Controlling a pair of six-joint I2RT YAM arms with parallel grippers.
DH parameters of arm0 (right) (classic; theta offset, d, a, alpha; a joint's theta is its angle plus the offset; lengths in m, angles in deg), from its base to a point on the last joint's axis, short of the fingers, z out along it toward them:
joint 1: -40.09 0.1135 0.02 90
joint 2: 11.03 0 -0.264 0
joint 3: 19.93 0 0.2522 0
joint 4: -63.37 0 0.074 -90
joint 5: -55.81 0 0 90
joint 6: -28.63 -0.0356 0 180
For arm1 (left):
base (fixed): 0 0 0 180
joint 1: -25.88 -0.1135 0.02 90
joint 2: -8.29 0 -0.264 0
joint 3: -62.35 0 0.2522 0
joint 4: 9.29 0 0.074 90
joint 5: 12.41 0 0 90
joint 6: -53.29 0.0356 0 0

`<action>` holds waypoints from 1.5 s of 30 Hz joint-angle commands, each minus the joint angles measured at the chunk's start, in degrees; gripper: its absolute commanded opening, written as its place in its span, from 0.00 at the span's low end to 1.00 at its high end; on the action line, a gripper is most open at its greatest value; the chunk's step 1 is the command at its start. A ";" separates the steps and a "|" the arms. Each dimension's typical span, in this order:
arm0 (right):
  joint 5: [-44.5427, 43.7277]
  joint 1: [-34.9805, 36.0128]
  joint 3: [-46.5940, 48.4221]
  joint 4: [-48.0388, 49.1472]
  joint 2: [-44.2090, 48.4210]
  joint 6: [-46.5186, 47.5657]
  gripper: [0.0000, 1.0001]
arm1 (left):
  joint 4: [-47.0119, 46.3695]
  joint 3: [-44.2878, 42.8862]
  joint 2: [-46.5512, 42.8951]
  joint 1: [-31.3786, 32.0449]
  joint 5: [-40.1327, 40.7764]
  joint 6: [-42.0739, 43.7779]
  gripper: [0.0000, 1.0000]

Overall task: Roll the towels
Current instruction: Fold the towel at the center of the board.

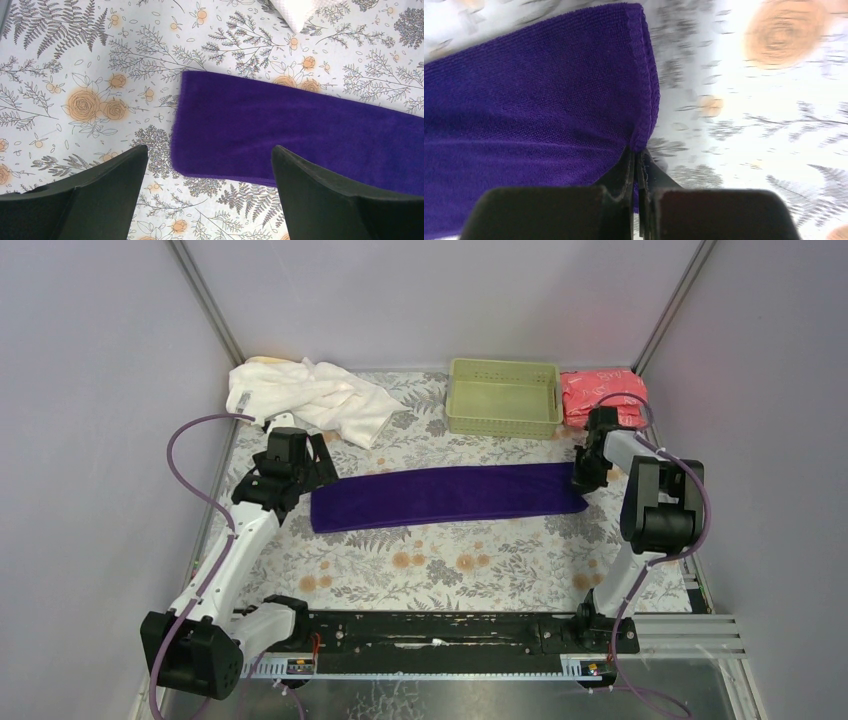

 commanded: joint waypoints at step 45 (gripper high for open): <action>15.13 41.11 10.68 12.91 5.83 -25.88 0.00 | -13.88 9.86 11.71 -0.56 -30.69 -14.88 0.97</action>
